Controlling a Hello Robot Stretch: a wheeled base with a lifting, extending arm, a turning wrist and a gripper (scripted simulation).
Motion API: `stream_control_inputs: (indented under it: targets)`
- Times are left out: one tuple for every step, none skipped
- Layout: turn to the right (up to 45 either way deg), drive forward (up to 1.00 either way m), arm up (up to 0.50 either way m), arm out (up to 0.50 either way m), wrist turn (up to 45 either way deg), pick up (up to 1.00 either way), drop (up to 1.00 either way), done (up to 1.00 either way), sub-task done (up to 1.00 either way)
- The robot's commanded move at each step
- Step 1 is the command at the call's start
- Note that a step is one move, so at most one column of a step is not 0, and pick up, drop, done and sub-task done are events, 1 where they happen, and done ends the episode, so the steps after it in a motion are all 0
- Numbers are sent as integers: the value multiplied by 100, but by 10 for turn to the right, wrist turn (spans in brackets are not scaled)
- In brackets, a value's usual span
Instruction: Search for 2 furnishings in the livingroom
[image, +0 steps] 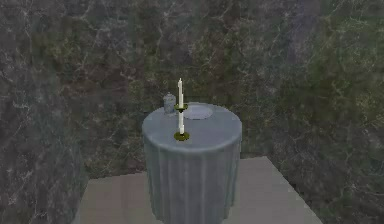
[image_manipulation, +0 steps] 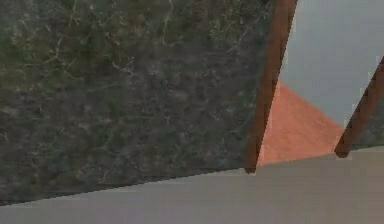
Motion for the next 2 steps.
stream_control_inputs:
  targets:
    - [0,10,0,0,0,0,0,0,0]
    - [0,0,0,0,0,0,0,100,0]
